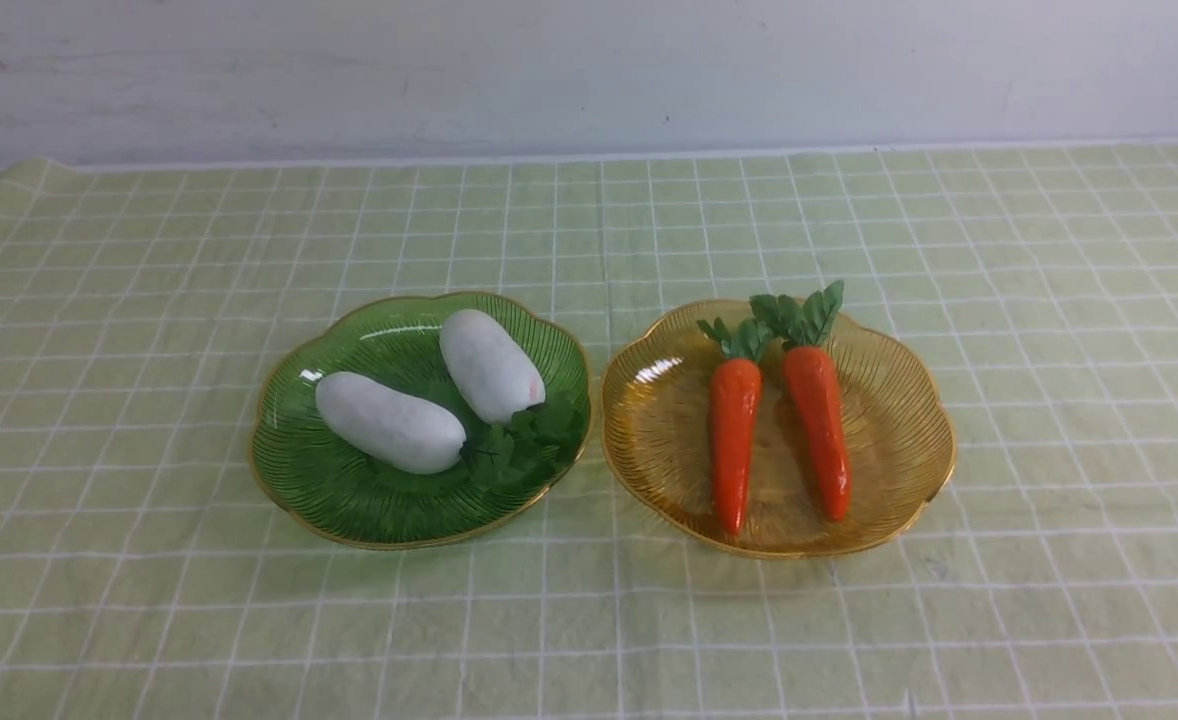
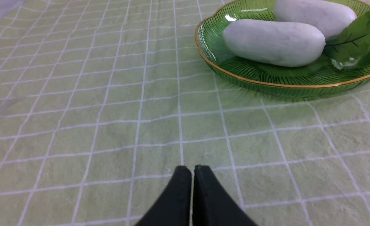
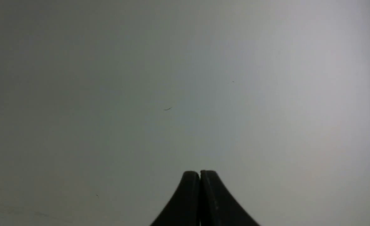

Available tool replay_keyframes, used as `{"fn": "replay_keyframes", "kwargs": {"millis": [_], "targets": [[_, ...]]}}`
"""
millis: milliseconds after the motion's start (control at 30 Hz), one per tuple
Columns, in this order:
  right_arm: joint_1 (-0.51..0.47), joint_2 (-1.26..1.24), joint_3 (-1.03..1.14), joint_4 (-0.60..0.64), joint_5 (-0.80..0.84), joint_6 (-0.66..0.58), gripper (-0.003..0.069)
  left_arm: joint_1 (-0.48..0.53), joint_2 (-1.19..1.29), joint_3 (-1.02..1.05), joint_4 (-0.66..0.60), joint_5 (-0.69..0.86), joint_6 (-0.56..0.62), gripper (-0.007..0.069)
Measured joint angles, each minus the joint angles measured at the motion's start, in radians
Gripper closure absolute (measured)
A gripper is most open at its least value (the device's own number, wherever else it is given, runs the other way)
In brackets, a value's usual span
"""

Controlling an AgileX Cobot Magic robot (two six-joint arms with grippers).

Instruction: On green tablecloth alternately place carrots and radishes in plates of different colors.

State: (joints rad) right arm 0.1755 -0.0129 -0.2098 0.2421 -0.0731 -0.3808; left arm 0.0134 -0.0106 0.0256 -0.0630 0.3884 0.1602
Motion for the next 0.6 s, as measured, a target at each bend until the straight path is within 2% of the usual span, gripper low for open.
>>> {"fn": "replay_keyframes", "kwargs": {"millis": [100, 267, 467, 600], "targets": [[0.0, 0.0, 0.0, -0.044, 0.0, -0.053, 0.0673, 0.001, 0.0, 0.0, 0.0, 0.0, 0.0, 0.0632], [0.0, 0.0, 0.0, -0.06, 0.01, -0.067, 0.0673, 0.001, 0.0, 0.0, -0.001, 0.0, 0.0, 0.0632], [-0.004, 0.0, 0.032, -0.06, 0.2, -0.061, 0.0673, 0.001, 0.0, 0.0, -0.001, 0.0, 0.0, 0.0632], [-0.071, 0.0, 0.138, -0.066, 0.35, 0.05, 0.0673, 0.001, 0.0, 0.0, -0.002, 0.0, 0.0, 0.0632]]}}
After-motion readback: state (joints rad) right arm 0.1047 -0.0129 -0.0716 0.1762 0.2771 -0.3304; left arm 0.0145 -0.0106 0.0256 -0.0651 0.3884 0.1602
